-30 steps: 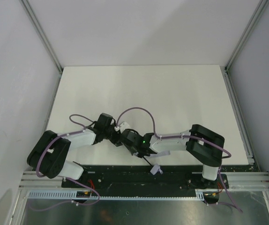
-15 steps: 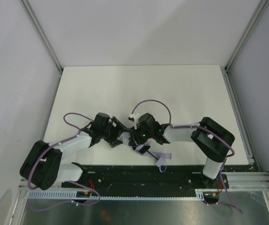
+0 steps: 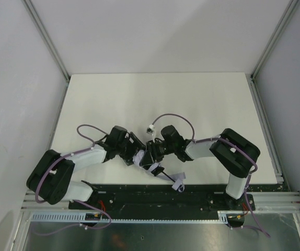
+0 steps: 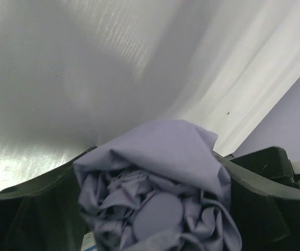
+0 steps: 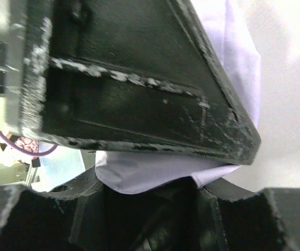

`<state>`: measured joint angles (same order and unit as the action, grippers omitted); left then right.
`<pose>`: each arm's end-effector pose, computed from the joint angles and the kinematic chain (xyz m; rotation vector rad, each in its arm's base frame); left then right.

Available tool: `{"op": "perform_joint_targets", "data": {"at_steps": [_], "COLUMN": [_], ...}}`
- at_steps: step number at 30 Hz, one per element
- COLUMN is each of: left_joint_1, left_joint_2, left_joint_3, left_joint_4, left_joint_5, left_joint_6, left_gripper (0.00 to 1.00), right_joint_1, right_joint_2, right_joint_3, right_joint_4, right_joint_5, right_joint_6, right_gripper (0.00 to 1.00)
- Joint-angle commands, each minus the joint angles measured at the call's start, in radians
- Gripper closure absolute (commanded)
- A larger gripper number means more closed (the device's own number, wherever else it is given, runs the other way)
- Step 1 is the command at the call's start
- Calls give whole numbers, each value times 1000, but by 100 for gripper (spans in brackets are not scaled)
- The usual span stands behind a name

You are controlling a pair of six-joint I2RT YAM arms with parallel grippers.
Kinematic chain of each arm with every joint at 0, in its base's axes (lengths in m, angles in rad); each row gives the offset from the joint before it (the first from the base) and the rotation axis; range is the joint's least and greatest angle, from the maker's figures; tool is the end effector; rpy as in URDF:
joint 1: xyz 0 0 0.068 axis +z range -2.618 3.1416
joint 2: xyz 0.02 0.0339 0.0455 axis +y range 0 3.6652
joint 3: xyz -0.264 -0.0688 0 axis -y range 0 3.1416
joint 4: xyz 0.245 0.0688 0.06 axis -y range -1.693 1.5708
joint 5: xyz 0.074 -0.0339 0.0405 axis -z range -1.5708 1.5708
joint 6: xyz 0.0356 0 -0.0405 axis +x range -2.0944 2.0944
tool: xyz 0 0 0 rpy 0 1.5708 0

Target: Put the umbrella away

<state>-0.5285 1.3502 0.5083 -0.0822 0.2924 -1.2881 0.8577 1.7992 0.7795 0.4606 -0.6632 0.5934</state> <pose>0.1980 -0.1275 0.1421 -0.9092 2.6502 -0.9928 0.2096 0.2758 0.1392 -0.7608 2.2910 1.4824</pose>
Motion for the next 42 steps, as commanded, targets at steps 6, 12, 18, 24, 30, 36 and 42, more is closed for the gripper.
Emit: {"op": "perform_joint_targets", "data": {"at_steps": [6,12,18,24,30,36,42], "left_joint_1": [-30,-31,-15,21,53,99,120], "left_joint_2": [1,-66,-156,-217,-262,-304,-297], "left_joint_3": [56,63,94,165,217,240,286], "left_joint_4": [21,36,71,157,266,411,541], "left_joint_5": [27,13,6,15,12,0,16], "left_joint_6": [-21,-40,-90,-118,-138,-148,-160], "left_gripper": [64,99,100,100,100,100,100], "right_joint_1": [38,38,28,-55,-218,-508,-544], "right_joint_2": [-96,-173,-360,-627,-857,-982,-862], "right_joint_3": [65,86,90,90,94,91,62], "right_joint_4": [-65,-216,-410,-519,-623,-848,-887], "right_joint_5": [98,149,240,262,332,424,289], "right_joint_6": [-97,-142,-132,-17,107,376,609], "right_gripper": [100,81,23,2,1,1,1]}}
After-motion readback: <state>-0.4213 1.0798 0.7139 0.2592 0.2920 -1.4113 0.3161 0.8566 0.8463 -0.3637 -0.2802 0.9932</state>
